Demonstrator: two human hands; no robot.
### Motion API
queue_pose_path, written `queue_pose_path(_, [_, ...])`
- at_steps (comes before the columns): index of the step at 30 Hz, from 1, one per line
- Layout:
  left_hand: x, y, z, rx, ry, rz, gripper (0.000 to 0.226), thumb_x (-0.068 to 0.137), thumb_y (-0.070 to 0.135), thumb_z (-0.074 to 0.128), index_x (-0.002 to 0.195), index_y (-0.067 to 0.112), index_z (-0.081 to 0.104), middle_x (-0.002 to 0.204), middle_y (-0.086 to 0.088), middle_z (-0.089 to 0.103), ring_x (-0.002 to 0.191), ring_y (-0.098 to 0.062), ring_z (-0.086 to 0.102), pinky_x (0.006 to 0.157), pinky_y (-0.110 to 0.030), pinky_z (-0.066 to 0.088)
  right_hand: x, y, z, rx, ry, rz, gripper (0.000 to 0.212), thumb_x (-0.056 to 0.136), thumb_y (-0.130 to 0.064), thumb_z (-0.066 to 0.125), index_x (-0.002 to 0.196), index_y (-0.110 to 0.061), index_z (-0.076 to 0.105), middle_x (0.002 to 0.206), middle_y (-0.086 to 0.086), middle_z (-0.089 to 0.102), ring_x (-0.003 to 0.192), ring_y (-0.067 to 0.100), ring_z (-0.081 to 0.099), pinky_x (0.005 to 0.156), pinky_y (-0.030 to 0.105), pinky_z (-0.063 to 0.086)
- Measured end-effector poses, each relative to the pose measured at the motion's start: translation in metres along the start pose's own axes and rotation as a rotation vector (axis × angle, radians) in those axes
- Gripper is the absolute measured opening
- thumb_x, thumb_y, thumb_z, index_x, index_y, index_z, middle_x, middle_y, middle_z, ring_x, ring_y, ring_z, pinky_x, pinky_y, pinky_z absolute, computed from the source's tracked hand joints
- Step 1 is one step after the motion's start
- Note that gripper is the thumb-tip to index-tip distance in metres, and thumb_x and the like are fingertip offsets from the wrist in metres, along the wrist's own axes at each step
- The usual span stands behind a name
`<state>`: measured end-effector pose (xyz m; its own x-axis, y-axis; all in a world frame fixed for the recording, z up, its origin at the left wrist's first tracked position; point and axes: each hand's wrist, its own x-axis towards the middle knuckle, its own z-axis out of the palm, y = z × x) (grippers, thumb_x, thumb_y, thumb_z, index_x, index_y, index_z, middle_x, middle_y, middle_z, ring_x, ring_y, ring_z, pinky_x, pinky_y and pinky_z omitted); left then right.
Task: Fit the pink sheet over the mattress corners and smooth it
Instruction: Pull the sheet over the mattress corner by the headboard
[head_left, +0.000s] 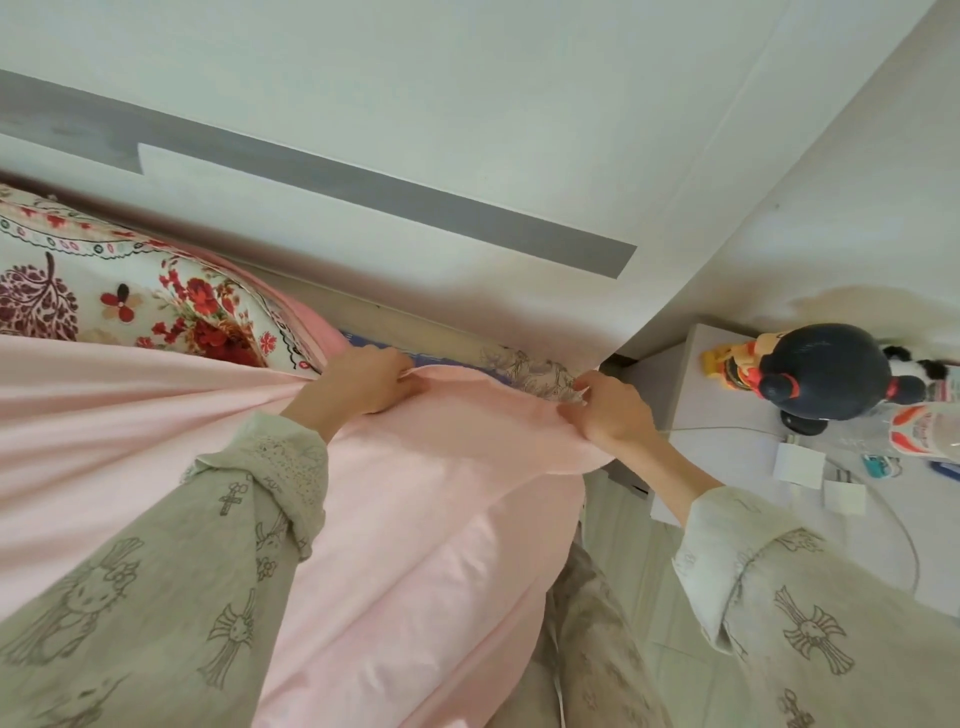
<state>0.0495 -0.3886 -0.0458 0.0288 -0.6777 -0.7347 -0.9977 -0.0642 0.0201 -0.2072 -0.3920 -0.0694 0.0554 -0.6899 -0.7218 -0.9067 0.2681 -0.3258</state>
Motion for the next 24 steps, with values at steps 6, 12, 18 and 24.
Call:
queue_pose_path(6, [0.01,0.004,-0.006,-0.062,-0.059,-0.023,0.03,0.086,0.048,0.055,0.083,0.018,0.053,0.107,-0.011,0.065,0.103,-0.029,0.058,0.075,-0.031,0.039,-0.045,-0.043,-0.009,0.251,0.013,-0.455,0.034,0.09,-0.046,0.048,0.084,-0.019,0.068,0.089,-0.004,0.067,0.088,0.013,0.059,0.084,0.036,0.043])
queue_pose_path(12, [0.013,0.007,-0.008,-0.148,-0.008,-0.021,0.031,0.085,0.045,0.059,0.093,0.015,0.061,0.105,-0.01,0.064,0.102,-0.028,0.057,0.071,-0.029,0.036,-0.059,-0.087,0.027,-0.289,-0.299,-0.449,0.088,0.07,-0.071,0.058,0.135,-0.017,0.035,0.129,0.006,0.054,0.122,0.028,0.049,0.107,0.048,0.026])
queue_pose_path(18, [0.008,-0.008,-0.015,-0.109,0.074,-0.004,0.029,0.079,0.054,0.061,0.082,0.026,0.058,0.088,0.0,0.06,0.082,-0.021,0.052,0.072,-0.029,0.039,-0.029,-0.088,0.033,-0.265,-0.331,-0.369,0.052,0.079,-0.044,0.062,0.121,-0.015,0.053,0.11,0.005,0.066,0.108,0.025,0.06,0.101,0.044,0.036])
queue_pose_path(24, [-0.024,-0.067,-0.031,-0.094,0.008,0.037,0.026,0.079,0.051,0.061,0.074,0.026,0.057,0.08,0.004,0.06,0.079,-0.018,0.053,0.073,-0.033,0.041,-0.026,-0.081,0.04,-0.213,-0.363,-0.331,0.049,0.078,-0.042,0.064,0.118,-0.017,0.054,0.109,0.003,0.066,0.106,0.024,0.061,0.097,0.041,0.041])
